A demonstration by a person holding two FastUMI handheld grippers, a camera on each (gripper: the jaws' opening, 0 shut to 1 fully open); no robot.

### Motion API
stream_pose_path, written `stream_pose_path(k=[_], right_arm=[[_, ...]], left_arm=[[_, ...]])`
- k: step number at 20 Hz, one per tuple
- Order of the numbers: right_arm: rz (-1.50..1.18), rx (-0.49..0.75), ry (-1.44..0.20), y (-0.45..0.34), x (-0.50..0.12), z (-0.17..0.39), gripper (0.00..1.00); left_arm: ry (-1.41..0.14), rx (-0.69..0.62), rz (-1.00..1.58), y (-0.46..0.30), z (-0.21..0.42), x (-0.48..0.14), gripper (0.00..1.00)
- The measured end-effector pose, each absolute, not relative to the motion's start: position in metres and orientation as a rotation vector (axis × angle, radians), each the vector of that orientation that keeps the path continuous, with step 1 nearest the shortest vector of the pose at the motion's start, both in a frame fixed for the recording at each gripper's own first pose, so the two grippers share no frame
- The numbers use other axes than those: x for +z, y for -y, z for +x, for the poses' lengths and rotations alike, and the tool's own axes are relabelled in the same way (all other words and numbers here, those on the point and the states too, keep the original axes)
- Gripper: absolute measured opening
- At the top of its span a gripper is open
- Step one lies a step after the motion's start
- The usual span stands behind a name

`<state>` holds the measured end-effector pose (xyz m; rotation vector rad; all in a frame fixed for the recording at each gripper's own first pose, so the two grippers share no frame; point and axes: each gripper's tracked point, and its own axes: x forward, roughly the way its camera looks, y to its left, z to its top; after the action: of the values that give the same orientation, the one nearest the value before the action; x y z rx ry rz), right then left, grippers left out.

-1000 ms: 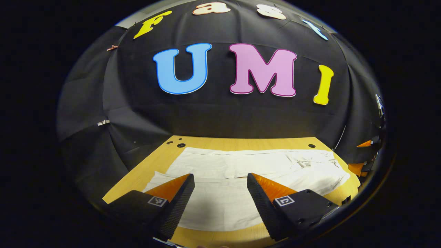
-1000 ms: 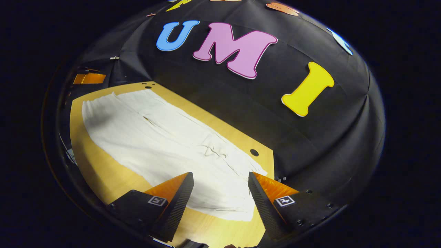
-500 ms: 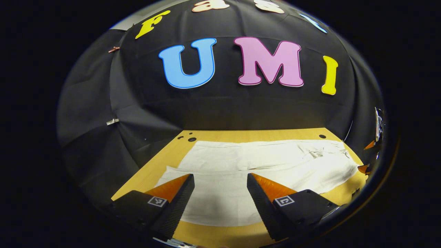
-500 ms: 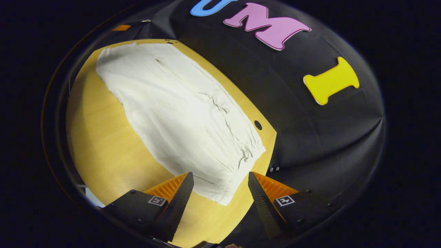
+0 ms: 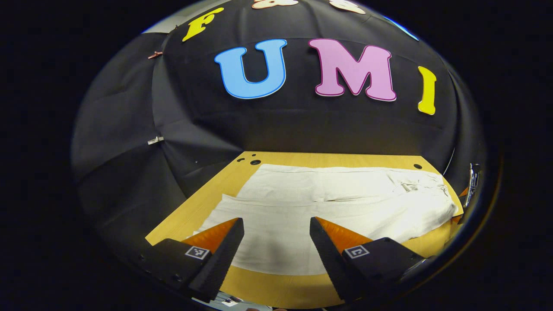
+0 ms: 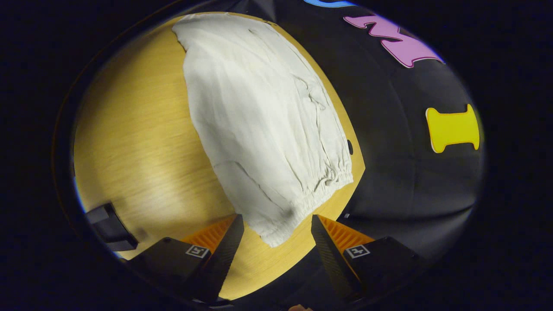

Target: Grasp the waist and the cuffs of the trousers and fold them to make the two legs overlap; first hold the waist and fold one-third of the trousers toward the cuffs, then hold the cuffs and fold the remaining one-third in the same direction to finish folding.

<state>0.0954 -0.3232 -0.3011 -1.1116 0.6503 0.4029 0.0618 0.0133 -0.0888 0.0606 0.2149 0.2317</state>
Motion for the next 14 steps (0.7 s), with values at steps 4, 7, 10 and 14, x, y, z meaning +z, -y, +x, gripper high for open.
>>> stream_pose_path(k=[4,7,10,14], right_arm=[[-1.221,0.435,-0.646,0.317,-0.307,0.106,0.94],[-1.294,0.416,-0.622,0.314,-0.305,0.121,0.92],[-1.265,0.411,-0.669,0.314,-0.308,0.128,0.90],[-1.235,0.415,-0.770,0.313,-0.320,0.132,0.63]], left_arm=[[-0.238,0.248,0.044,-0.022,0.061,-0.096,0.98],[-0.241,0.253,0.051,-0.028,0.063,-0.096,0.98],[-0.249,0.254,0.068,-0.036,0.064,-0.099,0.98],[-0.285,0.260,0.107,-0.054,0.065,-0.113,0.98]])
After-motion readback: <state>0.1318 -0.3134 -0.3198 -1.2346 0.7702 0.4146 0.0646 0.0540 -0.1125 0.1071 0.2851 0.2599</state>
